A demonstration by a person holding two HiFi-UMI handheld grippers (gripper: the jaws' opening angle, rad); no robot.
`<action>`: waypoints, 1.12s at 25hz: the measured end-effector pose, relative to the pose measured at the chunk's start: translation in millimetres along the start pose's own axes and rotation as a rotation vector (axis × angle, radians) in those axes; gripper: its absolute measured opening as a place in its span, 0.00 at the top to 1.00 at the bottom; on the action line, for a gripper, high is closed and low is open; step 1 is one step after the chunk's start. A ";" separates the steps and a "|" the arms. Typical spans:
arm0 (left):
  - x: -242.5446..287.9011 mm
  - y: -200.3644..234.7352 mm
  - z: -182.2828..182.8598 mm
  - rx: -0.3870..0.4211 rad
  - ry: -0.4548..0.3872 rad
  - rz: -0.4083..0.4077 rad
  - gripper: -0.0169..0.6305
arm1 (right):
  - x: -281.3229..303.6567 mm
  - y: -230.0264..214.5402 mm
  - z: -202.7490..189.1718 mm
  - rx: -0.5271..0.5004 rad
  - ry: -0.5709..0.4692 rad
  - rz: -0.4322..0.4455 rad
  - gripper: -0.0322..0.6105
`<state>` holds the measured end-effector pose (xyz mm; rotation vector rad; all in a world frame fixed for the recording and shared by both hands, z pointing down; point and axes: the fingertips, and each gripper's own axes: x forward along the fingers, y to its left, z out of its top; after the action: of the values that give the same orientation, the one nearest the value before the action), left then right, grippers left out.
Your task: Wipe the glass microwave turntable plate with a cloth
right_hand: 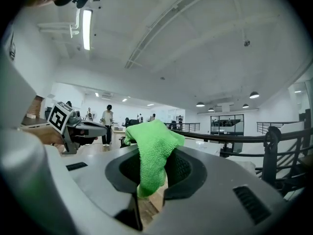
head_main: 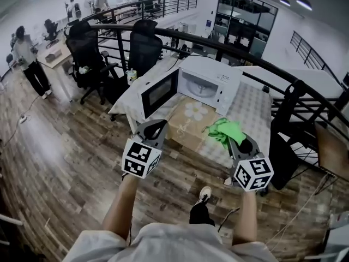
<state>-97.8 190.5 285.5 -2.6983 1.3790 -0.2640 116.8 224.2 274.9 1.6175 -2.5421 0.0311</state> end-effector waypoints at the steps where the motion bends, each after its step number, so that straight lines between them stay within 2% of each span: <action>1: 15.3 2.1 1.7 0.001 0.004 0.003 0.95 | 11.9 -12.7 2.8 -0.009 0.002 0.007 0.81; 6: 104.5 21.3 1.4 -0.022 0.004 0.090 0.95 | 86.0 -89.0 -2.0 -0.041 -0.006 0.031 0.81; 13: 234.6 32.1 2.7 -0.035 0.054 0.179 0.95 | 180.9 -178.8 -5.7 -0.044 0.023 0.188 0.81; 16: 275.4 39.3 1.3 -0.121 0.036 0.175 0.95 | 213.9 -207.1 -4.4 -0.006 0.016 0.244 0.82; 19: 301.7 52.3 -1.0 -0.203 0.024 0.173 0.95 | 244.2 -225.8 -6.1 0.001 0.024 0.266 0.82; 24: 334.6 76.5 -20.5 -0.177 0.061 0.143 0.95 | 292.0 -225.8 -28.1 0.008 0.058 0.276 0.82; 28: 350.8 104.2 -49.7 -0.140 0.092 0.106 0.95 | 329.9 -215.6 -59.2 0.033 0.098 0.205 0.82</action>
<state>11.3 -155.4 354.8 -2.7432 1.6190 -0.2966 179.4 -159.6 361.8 1.3246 -2.6318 0.1679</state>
